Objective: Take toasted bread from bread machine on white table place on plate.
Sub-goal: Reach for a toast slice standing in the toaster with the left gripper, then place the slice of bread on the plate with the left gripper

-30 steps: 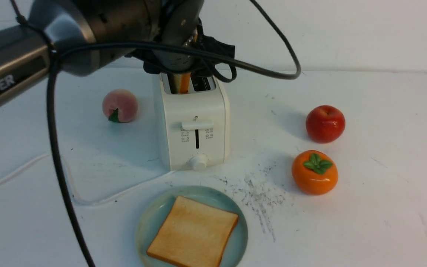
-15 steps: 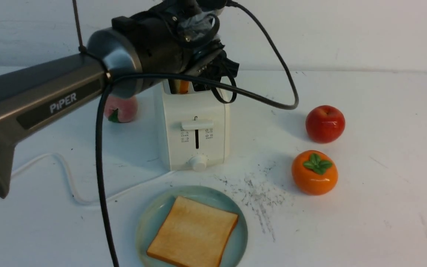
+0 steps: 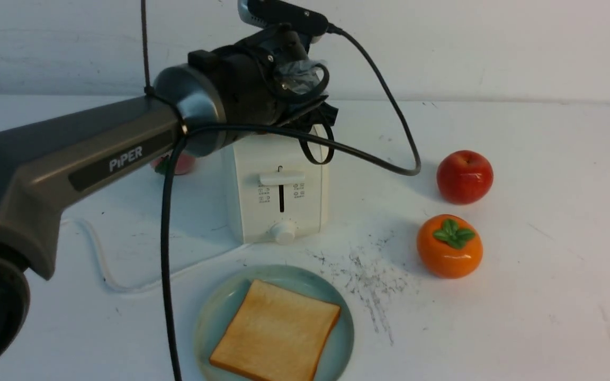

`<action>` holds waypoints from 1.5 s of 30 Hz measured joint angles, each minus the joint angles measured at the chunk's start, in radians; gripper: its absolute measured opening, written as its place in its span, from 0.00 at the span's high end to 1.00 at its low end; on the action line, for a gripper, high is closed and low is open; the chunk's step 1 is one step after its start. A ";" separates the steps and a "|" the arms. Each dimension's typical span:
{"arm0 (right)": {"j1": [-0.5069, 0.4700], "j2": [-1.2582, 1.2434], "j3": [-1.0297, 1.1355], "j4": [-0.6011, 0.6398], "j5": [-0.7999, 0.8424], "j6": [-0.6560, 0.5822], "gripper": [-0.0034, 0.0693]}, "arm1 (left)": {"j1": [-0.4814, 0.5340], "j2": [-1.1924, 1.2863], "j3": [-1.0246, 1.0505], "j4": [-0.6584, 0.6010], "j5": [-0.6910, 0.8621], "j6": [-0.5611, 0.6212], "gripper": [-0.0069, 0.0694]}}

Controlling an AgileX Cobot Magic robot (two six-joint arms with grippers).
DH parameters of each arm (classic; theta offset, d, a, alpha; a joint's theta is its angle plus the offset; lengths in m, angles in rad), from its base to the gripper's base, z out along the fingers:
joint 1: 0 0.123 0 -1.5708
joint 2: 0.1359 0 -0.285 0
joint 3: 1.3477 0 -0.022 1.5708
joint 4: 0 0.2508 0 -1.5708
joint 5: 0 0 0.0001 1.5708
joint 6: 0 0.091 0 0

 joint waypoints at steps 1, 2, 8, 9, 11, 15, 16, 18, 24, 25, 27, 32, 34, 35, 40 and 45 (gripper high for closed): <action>0.000 0.000 0.000 0.000 0.000 0.000 0.91 | 0.000 0.003 0.000 0.002 0.000 -0.001 0.23; 0.000 0.000 0.000 0.000 0.000 0.000 0.91 | 0.000 0.007 0.000 0.005 0.000 -0.001 0.24; 0.000 0.000 0.000 0.012 0.008 0.000 0.91 | 0.000 0.020 0.000 0.045 -0.005 -0.009 0.38; 0.000 0.000 0.000 0.019 0.012 0.000 0.91 | 0.000 0.021 0.000 0.051 -0.006 -0.019 0.46; 0.000 0.000 0.000 0.025 0.019 0.000 0.91 | 0.000 0.023 0.000 0.062 -0.007 -0.044 0.59; 0.000 0.000 0.000 0.028 0.020 0.000 0.91 | 0.001 0.027 -0.001 0.082 0.000 -0.078 0.80; 0.000 0.000 0.000 0.028 0.021 0.000 0.90 | 0.001 0.027 -0.002 0.085 0.001 -0.080 0.79; 0.000 0.000 0.000 0.028 0.021 0.000 0.90 | 0.001 0.027 -0.014 0.086 0.010 -0.081 0.78; 0.000 0.000 0.000 0.029 0.017 0.000 0.90 | 0.001 -0.022 -0.087 0.084 0.030 -0.083 0.78; 0.000 0.000 0.001 0.029 0.016 0.000 0.89 | 0.000 -0.037 -0.102 0.081 0.032 -0.083 0.78; 0.000 0.000 0.002 0.030 0.005 0.000 0.89 | 0.000 -0.082 -0.142 0.062 0.035 -0.072 0.78; 0.000 0.000 0.013 0.030 -0.006 0.000 0.89 | 0.000 -0.198 -0.205 -0.055 0.086 -0.011 0.78; 0.000 0.000 0.027 0.030 -0.013 0.000 0.88 | 0.000 -0.258 -0.214 -0.153 0.151 0.040 0.78; 0.000 0.000 0.037 0.030 -0.022 0.000 0.88 | 0.000 -0.289 -0.215 -0.213 0.187 0.078 0.78; 0.000 0.000 0.089 0.030 -0.065 0.000 0.88 | 0.000 -0.421 -0.199 -0.515 0.477 0.355 0.78; 0.000 0.000 0.092 0.030 -0.122 0.000 0.87 | 0.000 -0.530 -0.028 -0.839 0.506 0.514 0.78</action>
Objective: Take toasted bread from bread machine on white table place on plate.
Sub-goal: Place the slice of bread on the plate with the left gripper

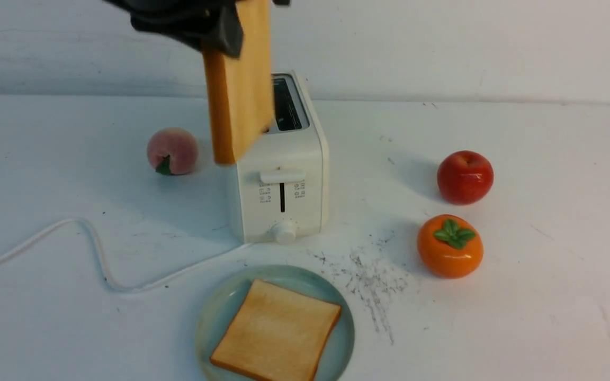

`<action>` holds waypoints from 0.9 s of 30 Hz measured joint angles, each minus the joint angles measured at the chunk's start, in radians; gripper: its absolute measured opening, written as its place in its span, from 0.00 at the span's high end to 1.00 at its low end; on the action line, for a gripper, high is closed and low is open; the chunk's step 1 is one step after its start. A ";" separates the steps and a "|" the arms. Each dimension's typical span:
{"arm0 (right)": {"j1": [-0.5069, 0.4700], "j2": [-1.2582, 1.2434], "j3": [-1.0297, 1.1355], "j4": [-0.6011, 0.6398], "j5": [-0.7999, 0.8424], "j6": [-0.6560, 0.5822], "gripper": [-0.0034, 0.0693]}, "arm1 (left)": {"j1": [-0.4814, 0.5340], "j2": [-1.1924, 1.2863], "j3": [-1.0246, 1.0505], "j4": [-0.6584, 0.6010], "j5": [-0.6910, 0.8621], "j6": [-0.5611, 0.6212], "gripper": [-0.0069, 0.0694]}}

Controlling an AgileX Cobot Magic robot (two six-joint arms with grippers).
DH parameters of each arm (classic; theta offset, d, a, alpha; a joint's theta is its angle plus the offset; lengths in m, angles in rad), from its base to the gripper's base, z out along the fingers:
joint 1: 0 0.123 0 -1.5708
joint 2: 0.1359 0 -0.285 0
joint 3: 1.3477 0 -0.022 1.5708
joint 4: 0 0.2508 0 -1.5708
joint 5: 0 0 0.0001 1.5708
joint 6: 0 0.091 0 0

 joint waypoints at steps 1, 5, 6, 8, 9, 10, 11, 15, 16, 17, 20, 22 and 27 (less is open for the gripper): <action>0.000 0.000 0.000 0.000 -0.013 0.000 0.87 | 0.000 -0.020 0.062 -0.065 0.000 0.029 0.78; 0.000 0.000 0.000 0.003 -0.053 0.000 0.87 | 0.000 -0.075 0.363 -0.340 -0.028 0.134 0.78; 0.000 0.000 0.000 0.003 -0.059 0.000 0.86 | 0.000 -0.078 0.409 -0.380 -0.056 0.150 0.78; 0.000 0.000 0.000 0.003 -0.066 0.000 0.86 | 0.000 -0.077 0.560 -0.463 -0.157 0.199 0.78; 0.000 0.000 0.000 0.003 -0.066 0.000 0.86 | 0.000 -0.074 0.607 -0.486 -0.216 0.216 0.78; 0.000 0.000 0.000 0.003 -0.066 0.000 0.86 | 0.000 -0.071 0.649 -0.504 -0.252 0.233 0.78; 0.000 0.000 0.000 0.003 -0.066 0.000 0.86 | 0.000 -0.068 0.702 -0.521 -0.328 0.249 0.78; 0.000 0.000 0.000 0.004 -0.066 0.000 0.85 | 0.000 -0.066 0.796 -0.554 -0.560 0.267 0.78; 0.000 0.000 0.000 0.004 -0.066 0.000 0.85 | 0.000 -0.066 0.803 -0.555 -0.610 0.265 0.78; 0.000 0.000 0.000 0.004 -0.066 0.000 0.85 | 0.000 -0.066 0.805 -0.555 -0.619 0.264 0.78; 0.000 0.000 0.000 0.004 -0.066 0.000 0.84 | 0.000 -0.068 0.809 -0.556 -0.714 0.228 0.78; 0.000 0.000 0.000 0.004 -0.066 0.000 0.84 | 0.000 -0.068 0.809 -0.547 -0.718 0.207 0.78; 0.000 0.000 0.004 0.004 -0.054 0.000 0.83 | 0.000 -0.069 0.809 -0.296 -0.703 -0.049 0.78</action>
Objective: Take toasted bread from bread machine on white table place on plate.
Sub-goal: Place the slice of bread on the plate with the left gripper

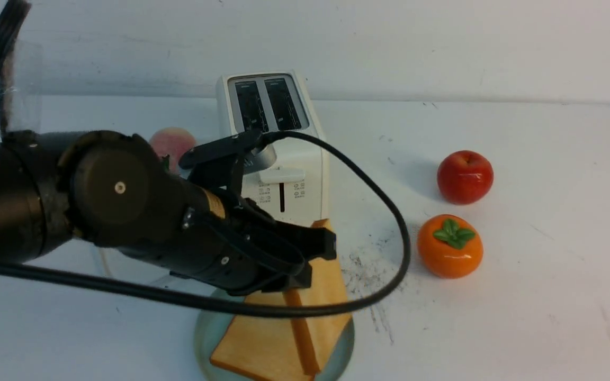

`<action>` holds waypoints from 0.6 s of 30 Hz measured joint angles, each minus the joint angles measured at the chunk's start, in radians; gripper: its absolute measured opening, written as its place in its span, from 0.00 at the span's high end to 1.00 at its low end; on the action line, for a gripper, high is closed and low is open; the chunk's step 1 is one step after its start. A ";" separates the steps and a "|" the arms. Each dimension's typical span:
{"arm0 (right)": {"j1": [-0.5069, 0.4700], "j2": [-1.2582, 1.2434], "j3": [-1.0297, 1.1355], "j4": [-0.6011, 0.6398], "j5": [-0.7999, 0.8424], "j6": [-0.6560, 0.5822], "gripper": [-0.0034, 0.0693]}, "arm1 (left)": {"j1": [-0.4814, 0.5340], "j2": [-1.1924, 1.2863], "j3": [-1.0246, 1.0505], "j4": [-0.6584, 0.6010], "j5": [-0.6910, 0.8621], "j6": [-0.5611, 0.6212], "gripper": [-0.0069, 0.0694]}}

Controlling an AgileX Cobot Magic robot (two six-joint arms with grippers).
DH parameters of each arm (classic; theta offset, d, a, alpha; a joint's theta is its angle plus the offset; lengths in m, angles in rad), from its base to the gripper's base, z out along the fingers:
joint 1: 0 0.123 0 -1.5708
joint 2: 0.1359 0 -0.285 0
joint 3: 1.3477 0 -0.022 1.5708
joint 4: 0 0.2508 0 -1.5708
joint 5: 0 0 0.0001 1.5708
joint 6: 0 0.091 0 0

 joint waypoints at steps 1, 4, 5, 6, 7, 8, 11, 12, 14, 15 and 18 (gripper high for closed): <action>0.000 0.000 0.000 0.000 0.001 0.000 0.83 | 0.000 0.000 0.000 0.032 0.003 -0.035 0.78; 0.000 0.000 0.001 0.000 0.003 0.000 0.83 | 0.001 0.000 0.001 0.137 0.003 -0.154 0.78; 0.000 0.000 0.002 0.001 0.003 0.000 0.83 | 0.001 0.000 0.002 0.168 -0.005 -0.185 0.78; 0.000 0.000 0.002 0.001 0.003 0.000 0.83 | 0.001 0.000 0.003 0.179 -0.013 -0.197 0.78; 0.000 0.000 0.003 0.003 0.003 0.000 0.82 | 0.001 0.000 0.003 0.186 -0.023 -0.204 0.78; 0.000 0.000 0.003 0.003 0.003 0.000 0.82 | 0.001 0.000 0.003 0.187 -0.030 -0.208 0.78; 0.000 0.000 0.003 0.003 0.003 0.000 0.82 | 0.001 0.009 0.003 0.187 -0.038 -0.208 0.78; 0.000 0.000 0.003 0.003 0.004 0.000 0.82 | 0.001 0.014 0.003 0.183 -0.040 -0.208 0.78; 0.000 0.000 0.003 0.003 0.004 0.000 0.82 | 0.001 0.043 0.003 0.157 -0.043 -0.207 0.78; 0.000 0.000 0.003 0.004 0.004 0.000 0.82 | 0.001 0.052 0.003 0.149 -0.048 -0.207 0.78; 0.000 0.000 0.003 0.019 0.004 0.000 0.81 | 0.001 0.079 0.003 0.117 -0.085 -0.202 0.78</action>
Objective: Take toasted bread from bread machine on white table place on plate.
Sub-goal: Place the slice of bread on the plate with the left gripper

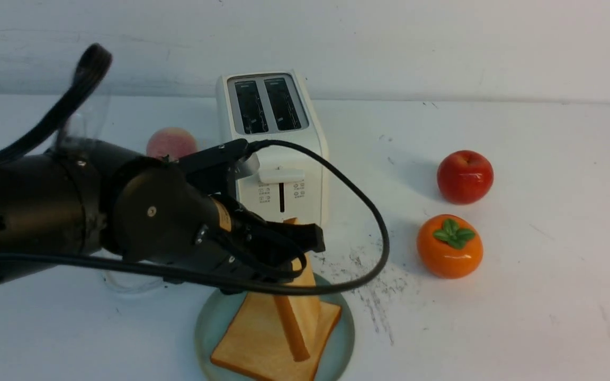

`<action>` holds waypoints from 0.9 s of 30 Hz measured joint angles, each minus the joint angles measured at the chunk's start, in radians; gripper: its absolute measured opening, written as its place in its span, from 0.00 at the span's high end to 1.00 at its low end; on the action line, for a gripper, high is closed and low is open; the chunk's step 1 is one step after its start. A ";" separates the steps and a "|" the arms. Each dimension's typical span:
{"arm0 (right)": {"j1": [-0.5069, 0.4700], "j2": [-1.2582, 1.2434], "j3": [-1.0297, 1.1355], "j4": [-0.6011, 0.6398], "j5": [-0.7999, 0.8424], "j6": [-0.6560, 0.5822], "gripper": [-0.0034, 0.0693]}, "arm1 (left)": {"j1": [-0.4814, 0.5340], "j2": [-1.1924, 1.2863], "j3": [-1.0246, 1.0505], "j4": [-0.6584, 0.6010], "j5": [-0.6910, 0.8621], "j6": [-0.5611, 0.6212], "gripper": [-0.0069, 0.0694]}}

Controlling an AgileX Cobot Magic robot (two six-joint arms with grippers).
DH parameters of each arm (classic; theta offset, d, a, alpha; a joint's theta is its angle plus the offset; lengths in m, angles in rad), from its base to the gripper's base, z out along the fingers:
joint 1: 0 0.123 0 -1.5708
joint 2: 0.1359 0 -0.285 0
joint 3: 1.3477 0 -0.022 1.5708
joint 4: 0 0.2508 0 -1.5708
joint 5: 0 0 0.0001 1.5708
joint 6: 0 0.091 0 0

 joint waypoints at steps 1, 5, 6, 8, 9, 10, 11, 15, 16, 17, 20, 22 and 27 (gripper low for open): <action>0.000 0.000 0.000 0.000 0.000 0.000 0.81 | 0.000 0.001 0.000 -0.003 -0.002 0.001 0.78; 0.000 0.000 0.000 0.004 0.000 0.000 0.81 | 0.000 0.005 0.000 -0.015 -0.019 0.003 0.78; 0.000 0.000 0.000 0.004 0.000 0.000 0.81 | 0.000 0.005 0.000 -0.015 -0.019 0.003 0.78; 0.000 0.000 0.000 0.004 0.000 0.000 0.81 | 0.000 0.007 0.000 -0.015 -0.019 0.003 0.78; 0.000 0.000 0.000 0.007 0.000 0.000 0.81 | 0.000 0.007 0.000 -0.017 -0.019 0.003 0.78; 0.000 0.000 0.000 0.008 0.000 0.000 0.81 | 0.000 0.007 0.000 -0.020 -0.019 0.003 0.78; 0.000 0.000 0.000 0.011 0.000 0.000 0.81 | 0.000 0.002 -0.001 -0.025 -0.020 0.003 0.78; 0.000 0.000 0.000 0.011 0.000 0.000 0.80 | 0.000 -0.029 -0.001 -0.046 -0.036 0.003 0.78; 0.000 0.000 0.000 0.011 0.000 0.000 0.80 | 0.000 -0.042 -0.001 -0.046 -0.045 0.003 0.78; 0.000 0.000 0.000 0.011 0.000 0.000 0.80 | 0.000 -0.053 -0.001 -0.046 -0.050 0.003 0.78; 0.000 0.000 0.000 0.011 0.000 0.000 0.80 | 0.000 -0.081 -0.001 -0.046 -0.064 0.003 0.78; 0.000 0.000 0.001 0.011 0.000 0.000 0.79 | 0.000 -0.083 -0.001 -0.050 -0.055 0.003 0.78; 0.000 0.000 0.024 0.011 -0.009 0.000 0.79 | 0.000 -0.034 -0.001 -0.054 -0.024 0.007 0.78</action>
